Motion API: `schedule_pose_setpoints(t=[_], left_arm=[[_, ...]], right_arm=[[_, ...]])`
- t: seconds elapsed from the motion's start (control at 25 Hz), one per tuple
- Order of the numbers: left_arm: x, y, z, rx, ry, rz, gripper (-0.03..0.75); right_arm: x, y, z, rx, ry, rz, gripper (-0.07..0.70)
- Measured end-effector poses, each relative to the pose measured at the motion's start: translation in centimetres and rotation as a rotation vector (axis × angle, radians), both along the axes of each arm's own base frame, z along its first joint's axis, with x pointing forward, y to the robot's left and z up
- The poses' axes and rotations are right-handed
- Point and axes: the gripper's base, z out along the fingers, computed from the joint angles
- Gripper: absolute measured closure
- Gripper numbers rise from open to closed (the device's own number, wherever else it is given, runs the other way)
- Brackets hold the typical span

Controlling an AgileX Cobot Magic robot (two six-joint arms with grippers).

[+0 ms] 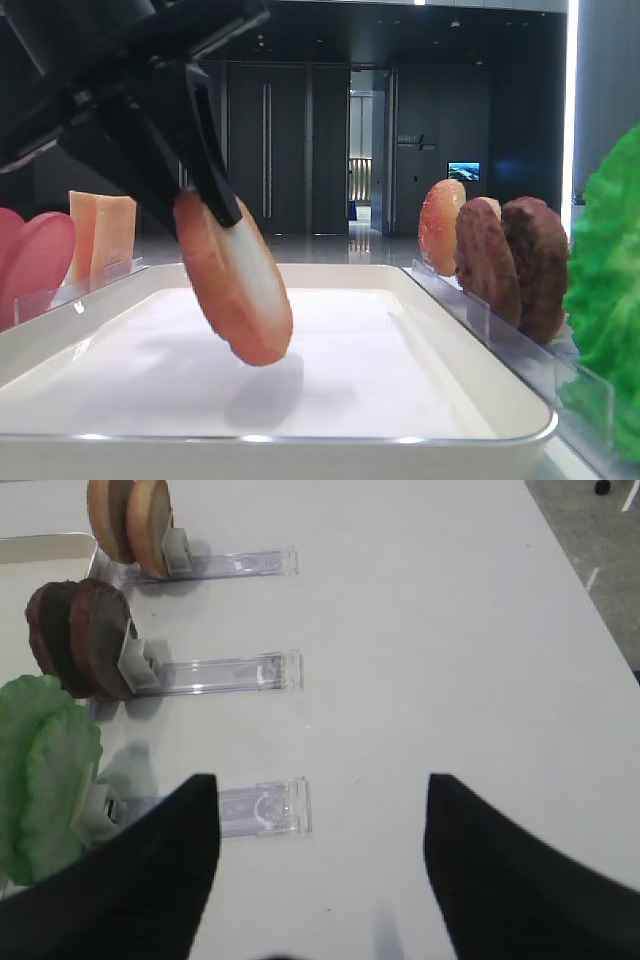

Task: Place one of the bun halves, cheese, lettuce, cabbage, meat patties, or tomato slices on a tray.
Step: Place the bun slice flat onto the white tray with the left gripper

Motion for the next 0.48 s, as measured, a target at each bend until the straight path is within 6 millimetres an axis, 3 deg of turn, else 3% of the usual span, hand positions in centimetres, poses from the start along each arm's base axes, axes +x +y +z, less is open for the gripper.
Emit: schedule_pose_setpoints(t=[0.48], left_arm=[[0.9, 0.2, -1.8, 0.013, 0.034, 0.002, 0.578]], right_arm=[[0.0, 0.0, 0.0, 0.0, 0.0, 0.0, 0.205]])
